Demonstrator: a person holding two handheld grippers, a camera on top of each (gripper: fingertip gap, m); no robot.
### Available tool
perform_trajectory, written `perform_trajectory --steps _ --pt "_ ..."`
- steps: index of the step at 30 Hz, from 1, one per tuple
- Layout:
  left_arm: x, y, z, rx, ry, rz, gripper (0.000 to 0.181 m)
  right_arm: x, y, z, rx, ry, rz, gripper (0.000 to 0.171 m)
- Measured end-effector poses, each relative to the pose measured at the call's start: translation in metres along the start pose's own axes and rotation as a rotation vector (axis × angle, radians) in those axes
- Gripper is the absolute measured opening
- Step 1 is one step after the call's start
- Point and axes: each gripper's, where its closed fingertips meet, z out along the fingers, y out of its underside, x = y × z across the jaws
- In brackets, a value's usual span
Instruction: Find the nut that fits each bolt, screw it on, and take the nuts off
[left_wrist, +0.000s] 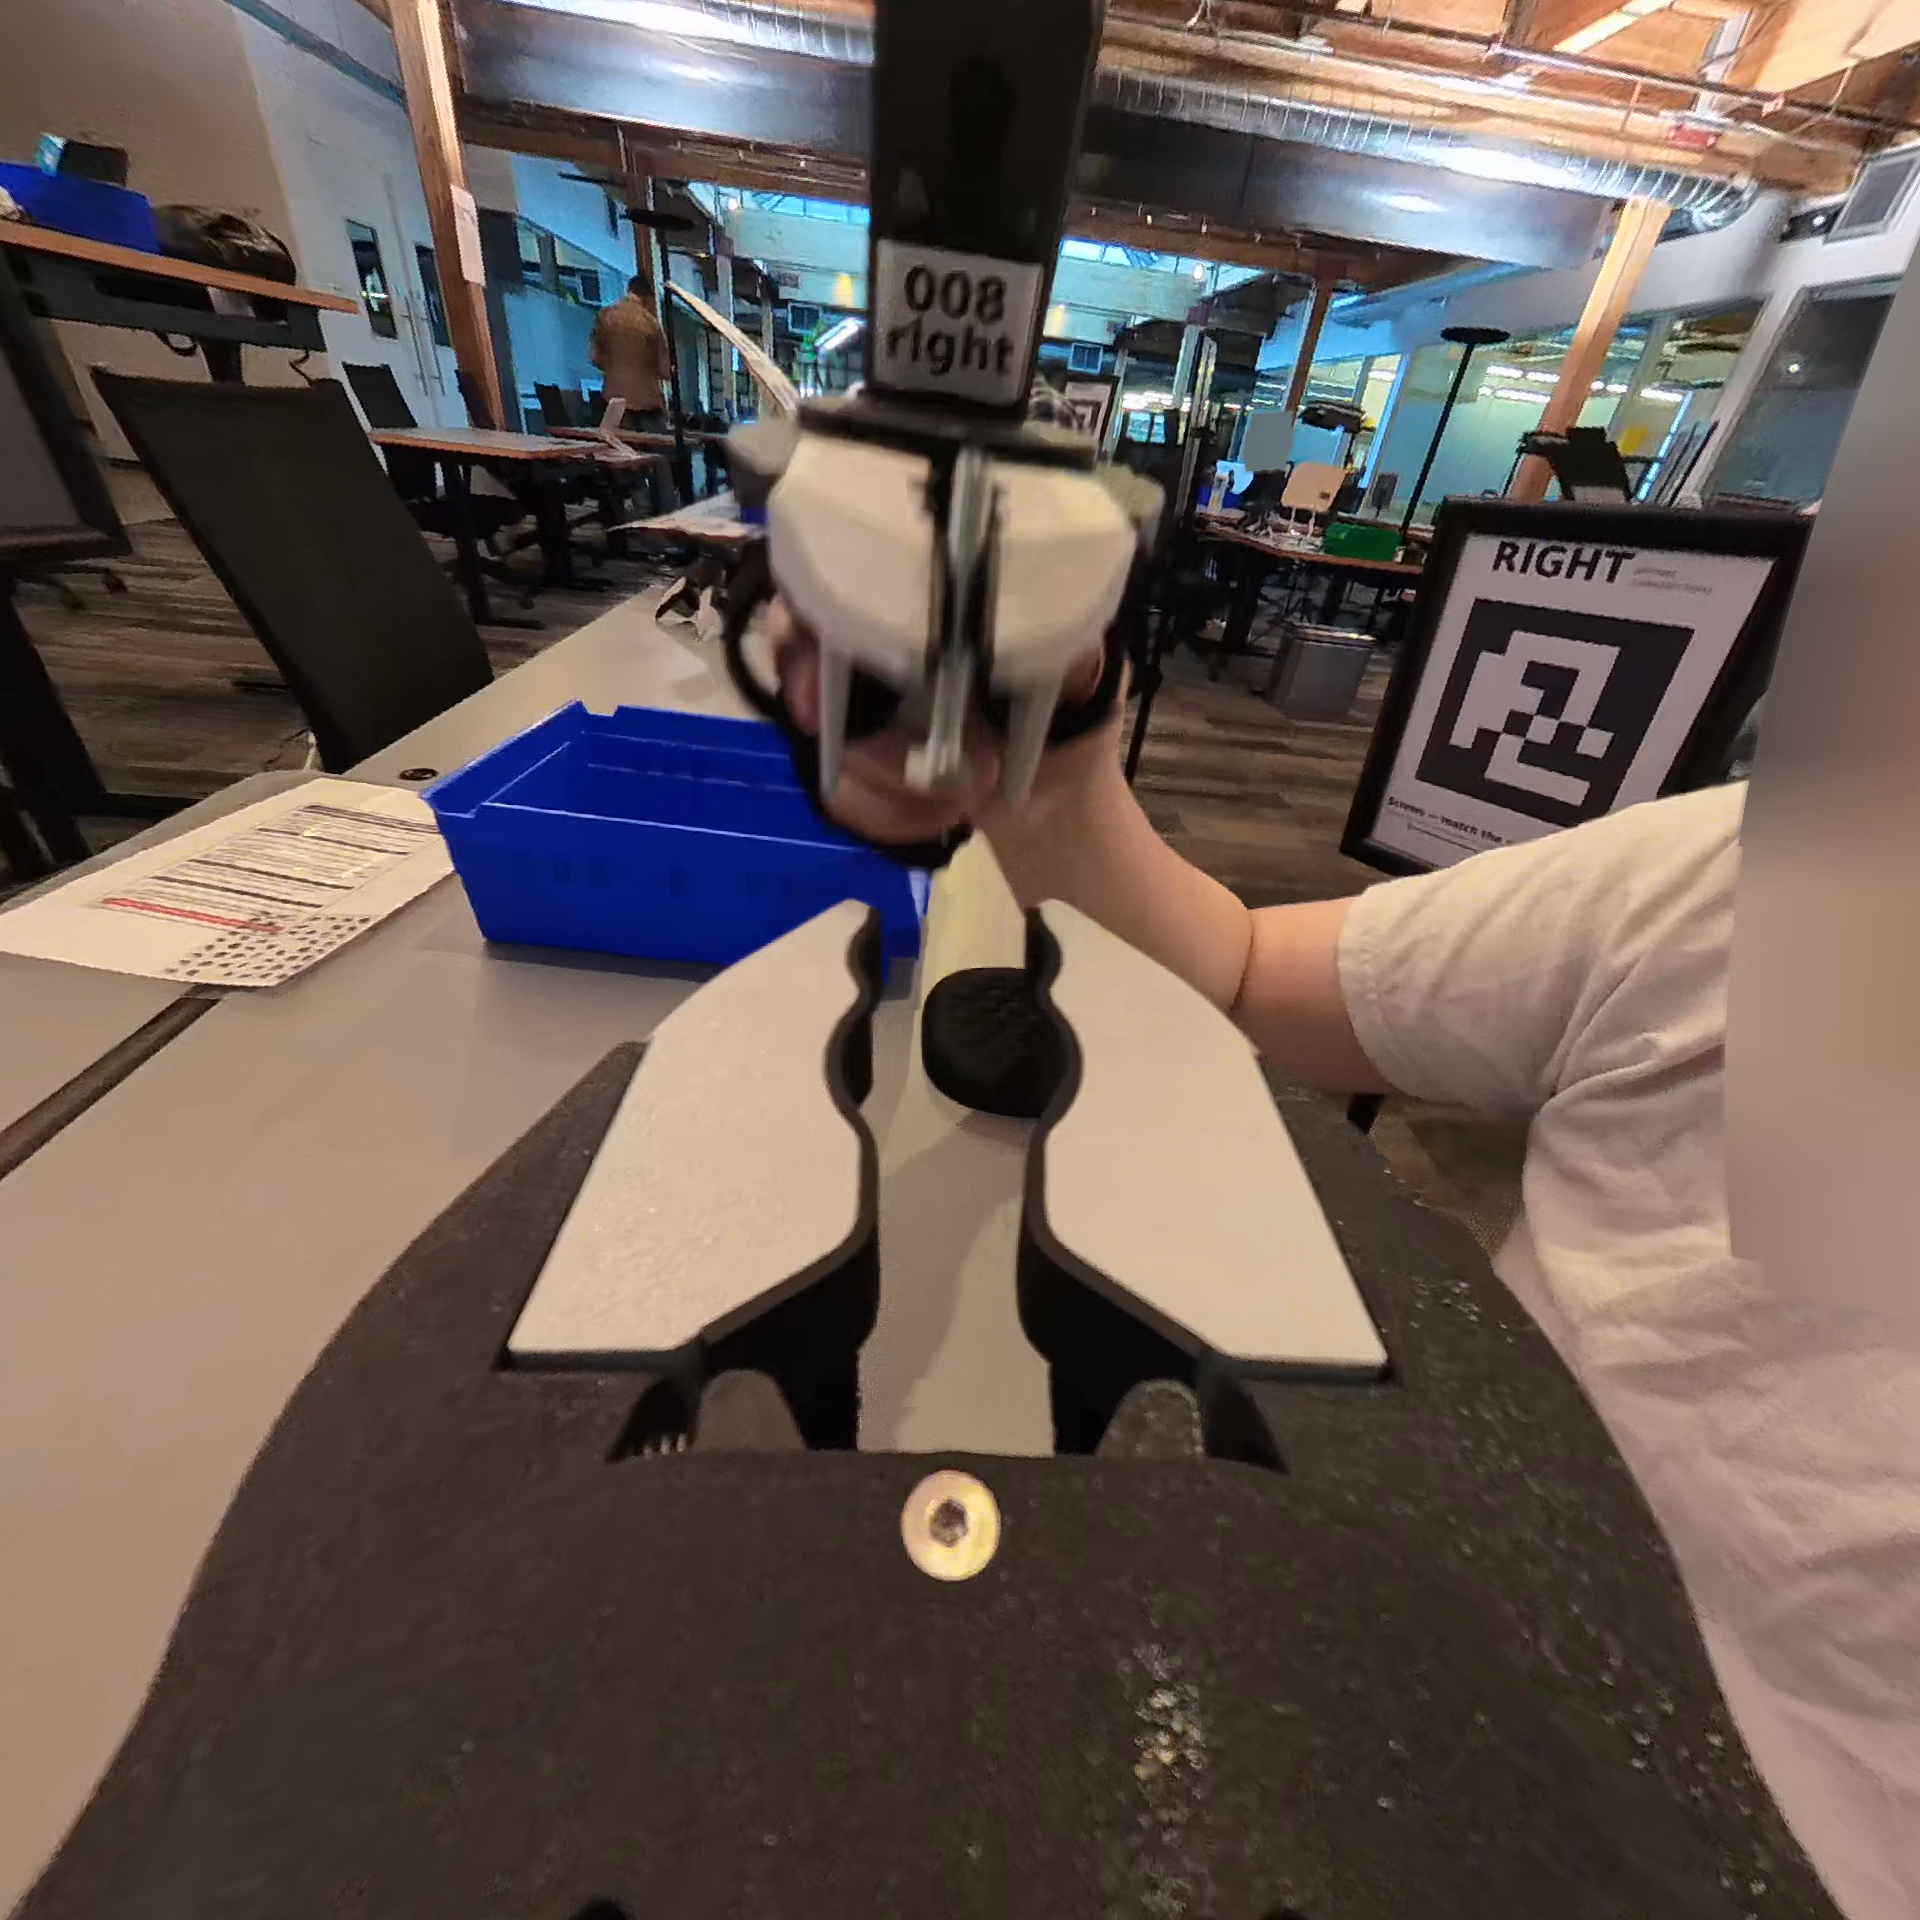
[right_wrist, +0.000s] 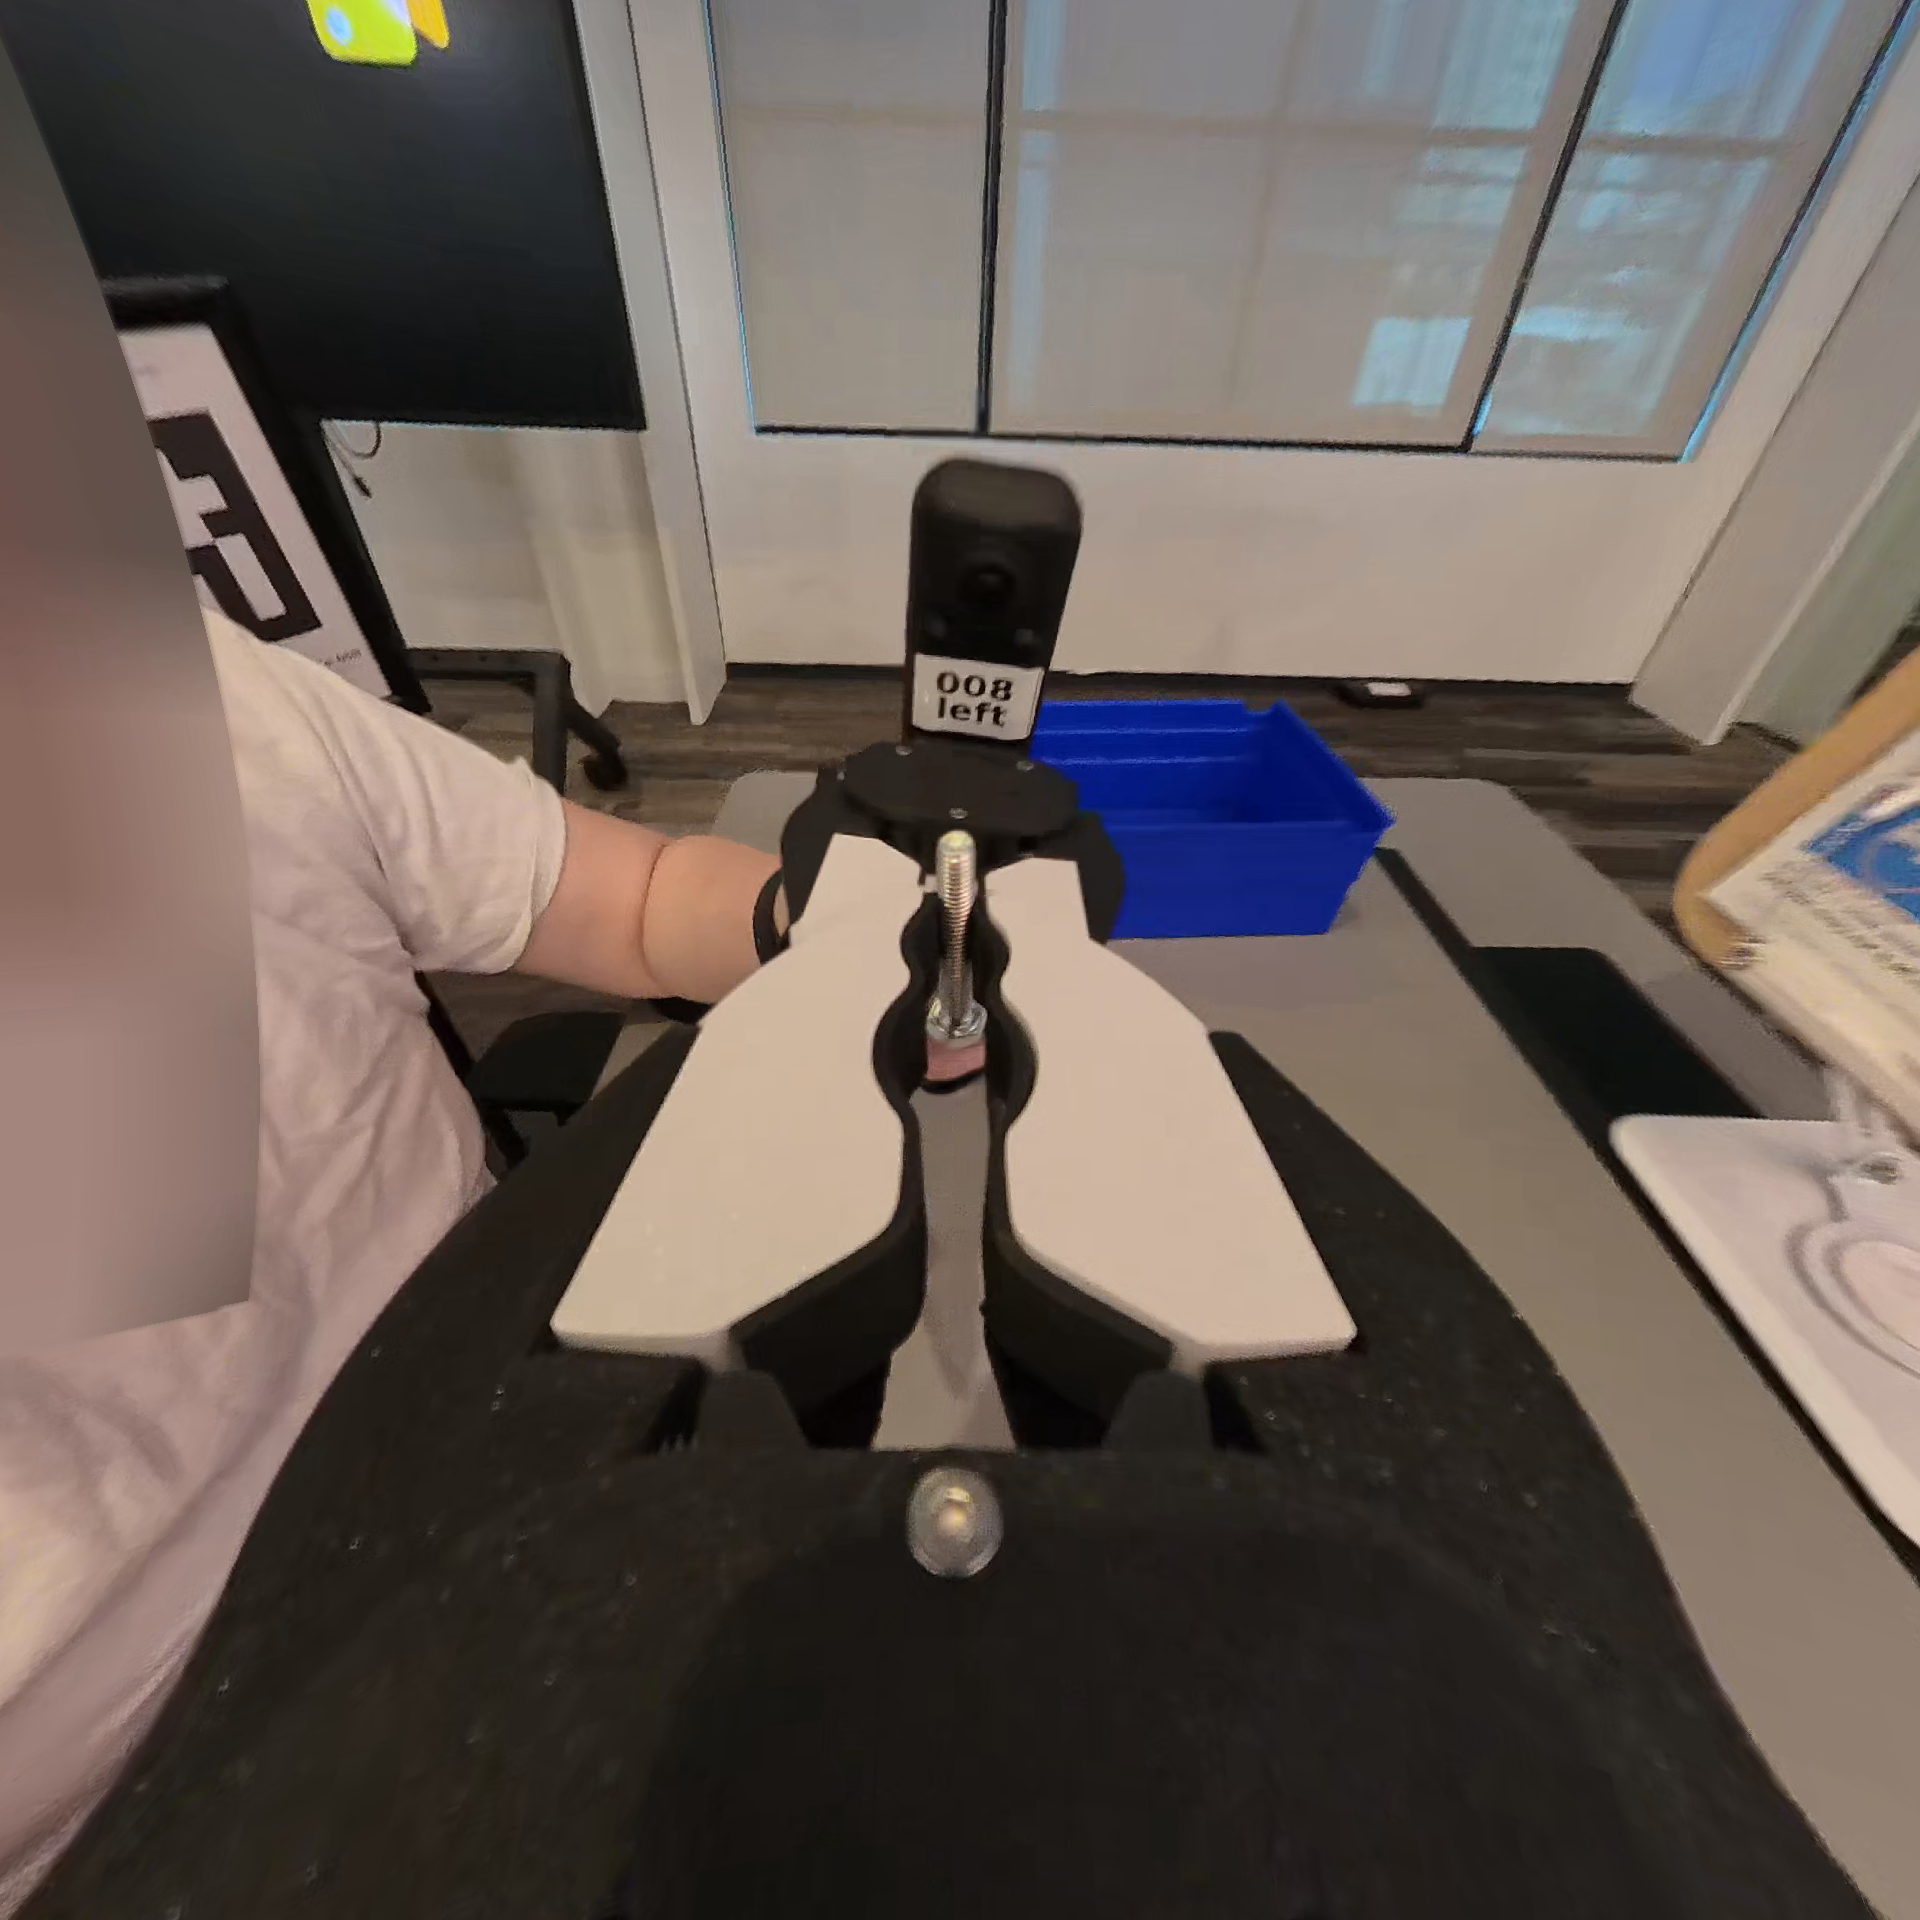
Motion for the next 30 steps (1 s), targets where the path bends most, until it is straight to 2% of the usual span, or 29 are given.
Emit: perform_trajectory --steps 2,4,6,7,9,11,13,16,19,22,24,26,28,30 --pt "-0.004 -0.004 -0.005 -0.005 -0.029 0.005 0.030 0.015 -0.010 -0.044 -0.051 0.122 -0.006 0.005" --pt "-0.010 -0.008 -0.011 -0.013 -0.067 0.024 0.027 0.061 0.020 -0.119 -0.294 0.454 0.001 0.005" --pt "-0.017 -0.010 -0.018 -0.036 -0.116 0.045 0.026 0.102 0.087 -0.227 -0.642 0.819 0.147 0.005" --pt "-0.021 -0.010 -0.021 -0.053 -0.144 0.052 0.026 0.109 0.125 -0.278 -0.780 0.939 0.302 0.005" --pt "-0.027 -0.010 -0.027 -0.091 -0.176 0.062 0.026 0.108 0.194 -0.353 -0.916 1.048 0.648 0.006" --pt "-0.030 -0.011 -0.033 -0.115 -0.199 0.078 0.026 0.104 0.247 -0.396 -0.975 1.083 0.872 0.006" --pt "-0.031 -0.015 -0.039 -0.124 -0.214 0.088 0.026 0.098 0.278 -0.401 -0.972 0.989 0.947 0.005" --pt "-0.029 -0.017 -0.045 -0.136 -0.191 0.055 0.026 0.092 0.305 -0.419 -1.067 1.015 1.003 0.005" --pt "-0.031 -0.022 -0.056 -0.149 -0.204 0.039 0.027 0.096 0.308 -0.417 -1.038 1.015 0.994 0.014" --pt "-0.039 -0.040 -0.082 -0.139 -0.314 0.097 0.028 0.101 0.296 -0.421 -0.986 1.065 0.960 0.023" --pt "-0.049 -0.063 -0.119 -0.120 -0.490 0.185 0.021 0.109 0.278 -0.424 -0.928 1.123 0.895 0.025" --pt "-0.058 -0.078 -0.172 -0.176 -0.715 0.250 0.020 0.117 0.255 -0.425 -0.885 1.183 0.810 0.026" --pt "-0.067 -0.078 -0.243 -0.286 -1.001 0.228 0.017 0.124 0.232 -0.424 -0.850 1.241 0.731 0.026" --pt "-0.069 -0.063 -0.320 -0.421 -1.277 0.152 0.018 0.131 0.211 -0.416 -0.822 1.275 0.654 0.025"
